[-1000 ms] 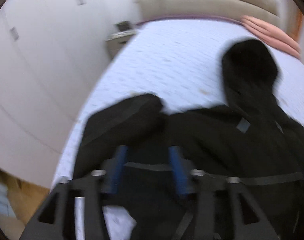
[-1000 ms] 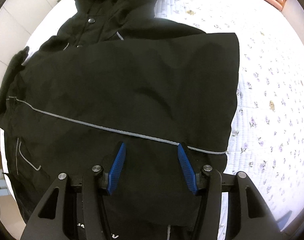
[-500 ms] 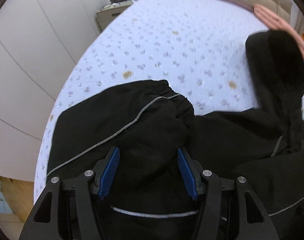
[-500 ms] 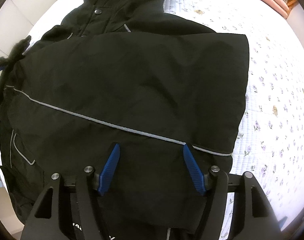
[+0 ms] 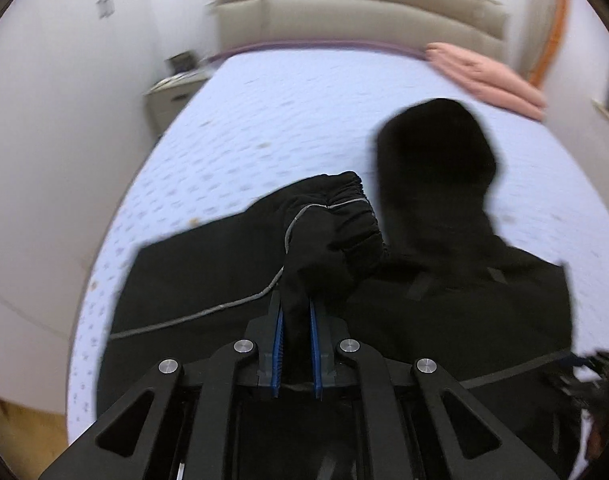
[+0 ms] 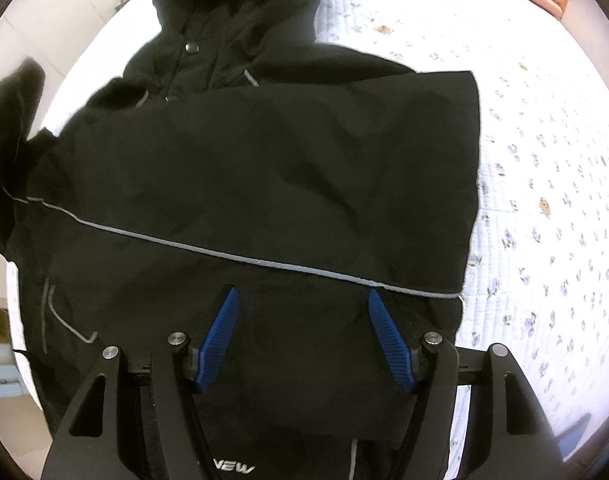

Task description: Fold large clothes

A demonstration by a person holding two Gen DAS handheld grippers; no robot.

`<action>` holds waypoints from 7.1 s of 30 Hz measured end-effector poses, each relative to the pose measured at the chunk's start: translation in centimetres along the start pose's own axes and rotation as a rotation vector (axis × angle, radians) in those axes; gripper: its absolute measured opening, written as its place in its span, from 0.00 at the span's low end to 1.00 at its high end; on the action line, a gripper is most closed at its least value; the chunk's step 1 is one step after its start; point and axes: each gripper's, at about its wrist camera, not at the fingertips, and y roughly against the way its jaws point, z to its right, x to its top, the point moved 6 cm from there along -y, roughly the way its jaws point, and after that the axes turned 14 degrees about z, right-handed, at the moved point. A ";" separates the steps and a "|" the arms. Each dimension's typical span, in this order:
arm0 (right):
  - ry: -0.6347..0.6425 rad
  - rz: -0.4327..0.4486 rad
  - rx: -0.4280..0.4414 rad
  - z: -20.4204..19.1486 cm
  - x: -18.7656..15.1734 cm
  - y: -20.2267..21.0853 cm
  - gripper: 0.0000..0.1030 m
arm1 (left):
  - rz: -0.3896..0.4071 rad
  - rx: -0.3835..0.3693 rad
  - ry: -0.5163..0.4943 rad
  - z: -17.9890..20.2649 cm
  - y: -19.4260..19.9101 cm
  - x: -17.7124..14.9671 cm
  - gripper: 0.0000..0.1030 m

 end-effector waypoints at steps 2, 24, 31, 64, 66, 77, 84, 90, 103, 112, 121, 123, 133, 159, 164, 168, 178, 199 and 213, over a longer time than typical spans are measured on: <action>-0.007 0.019 0.004 0.0 0.1 1.2 0.70 | 0.013 -0.062 -0.031 3.0 1.4 -0.3 0.11; -0.205 0.061 0.216 -1.7 2.0 4.4 0.70 | -0.260 -0.419 0.077 15.2 3.4 -9.6 0.42; -0.289 -0.024 0.317 -4.4 2.7 -0.3 0.70 | -0.209 -0.183 0.152 7.0 4.1 -8.3 0.42; -0.112 -0.003 0.084 2.9 2.3 0.2 0.46 | -0.272 0.031 0.028 2.8 -2.6 -8.6 0.43; -0.114 0.058 0.090 3.1 3.7 2.6 0.52 | -0.245 0.019 0.044 2.9 -2.0 -7.4 0.43; -0.046 0.027 0.017 -0.6 7.0 -4.7 0.49 | -0.316 0.054 0.048 1.9 -9.4 -8.5 0.43; -0.065 0.003 -0.021 -0.6 6.0 -5.4 0.48 | -0.324 0.017 -0.058 2.7 -8.8 -7.8 0.43; -0.103 0.059 -0.027 -1.3 4.4 1.7 0.51 | -0.263 -0.061 -0.044 0.4 -3.8 -5.7 0.43; -0.202 -0.088 -0.137 0.4 -2.3 -2.1 0.55 | -0.377 -0.077 0.039 -4.0 -7.1 -10.9 0.64; -0.206 -0.110 -0.120 -0.3 -0.8 -2.0 0.55 | -0.226 -0.013 -0.086 -3.9 -4.3 -6.4 0.63; -0.164 0.155 -0.032 -1.3 11.7 1.9 0.60 | -0.057 -0.082 -0.034 0.4 -8.4 6.3 0.63; -0.150 0.210 -0.026 -1.2 15.3 0.6 0.60 | -0.039 -0.103 -0.005 1.6 -11.0 9.2 0.63; -0.188 0.349 0.032 -0.4 29.3 -6.5 0.70 | -0.136 -0.144 0.028 5.9 -24.0 12.9 0.63; -0.201 0.153 0.089 3.9 25.1 -20.8 0.04 | -0.365 -0.267 0.304 -0.2 -30.2 3.4 0.12; -0.225 0.124 0.118 4.5 25.2 -19.6 0.21 | -0.299 -0.235 0.161 -0.4 -27.5 4.4 0.39; -0.208 0.132 0.120 5.2 24.9 -16.1 0.47 | -0.273 -0.250 0.039 -1.3 -23.3 5.1 0.53; -0.066 0.290 0.148 -0.7 31.2 -9.7 0.62 | -0.072 -0.352 0.084 2.6 -21.2 13.3 0.53; 0.154 0.228 0.028 -7.8 31.4 -16.8 0.62 | -0.129 -0.259 -0.055 5.3 -23.9 8.0 0.54; 0.127 0.130 -0.012 -5.6 25.7 -18.2 0.65 | -0.293 -0.160 0.003 3.7 -27.2 4.2 0.74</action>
